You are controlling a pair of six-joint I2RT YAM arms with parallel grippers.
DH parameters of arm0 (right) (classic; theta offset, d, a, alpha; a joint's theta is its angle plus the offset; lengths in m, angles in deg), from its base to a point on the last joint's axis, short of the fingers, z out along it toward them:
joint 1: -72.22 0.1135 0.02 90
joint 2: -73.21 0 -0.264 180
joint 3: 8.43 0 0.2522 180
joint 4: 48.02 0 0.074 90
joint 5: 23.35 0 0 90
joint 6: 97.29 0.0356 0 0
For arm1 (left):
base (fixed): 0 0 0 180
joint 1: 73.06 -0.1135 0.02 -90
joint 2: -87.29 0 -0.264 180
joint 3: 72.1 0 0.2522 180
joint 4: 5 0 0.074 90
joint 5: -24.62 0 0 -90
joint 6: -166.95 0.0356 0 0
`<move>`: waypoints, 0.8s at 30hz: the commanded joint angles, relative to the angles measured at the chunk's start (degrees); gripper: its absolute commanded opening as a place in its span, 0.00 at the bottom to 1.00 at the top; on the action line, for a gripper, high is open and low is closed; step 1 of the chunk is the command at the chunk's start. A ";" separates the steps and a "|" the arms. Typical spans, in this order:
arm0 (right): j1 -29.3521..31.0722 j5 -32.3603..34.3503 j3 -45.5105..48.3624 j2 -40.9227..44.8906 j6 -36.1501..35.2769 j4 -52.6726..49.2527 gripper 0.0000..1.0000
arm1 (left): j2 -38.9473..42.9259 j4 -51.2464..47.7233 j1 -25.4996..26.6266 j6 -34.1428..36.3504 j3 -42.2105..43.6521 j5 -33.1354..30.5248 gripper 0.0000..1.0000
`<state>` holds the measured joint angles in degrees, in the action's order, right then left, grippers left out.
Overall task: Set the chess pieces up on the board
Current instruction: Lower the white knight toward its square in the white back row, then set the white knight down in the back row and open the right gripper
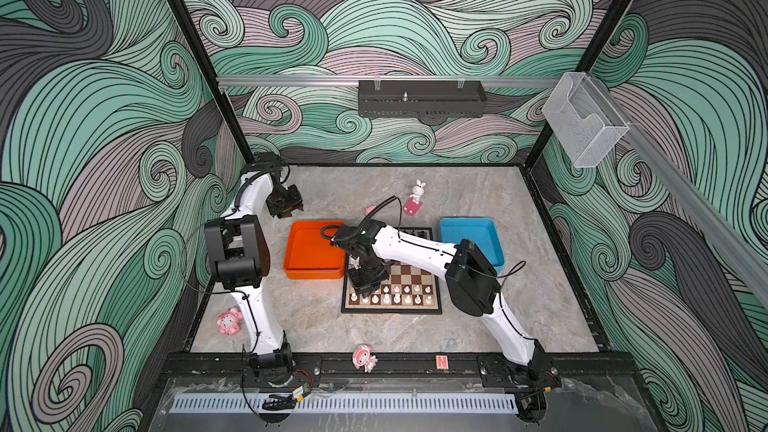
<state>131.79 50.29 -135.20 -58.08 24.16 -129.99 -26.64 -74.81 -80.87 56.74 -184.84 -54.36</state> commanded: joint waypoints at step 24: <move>-0.36 1.24 -3.36 -2.40 -1.60 -3.45 0.06 | -0.84 0.02 -0.27 -0.81 0.09 1.10 0.45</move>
<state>131.73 50.36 -137.36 -59.23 23.13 -131.80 -26.64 -74.81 -80.87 56.72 -184.84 -54.16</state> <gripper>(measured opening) 0.079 0.450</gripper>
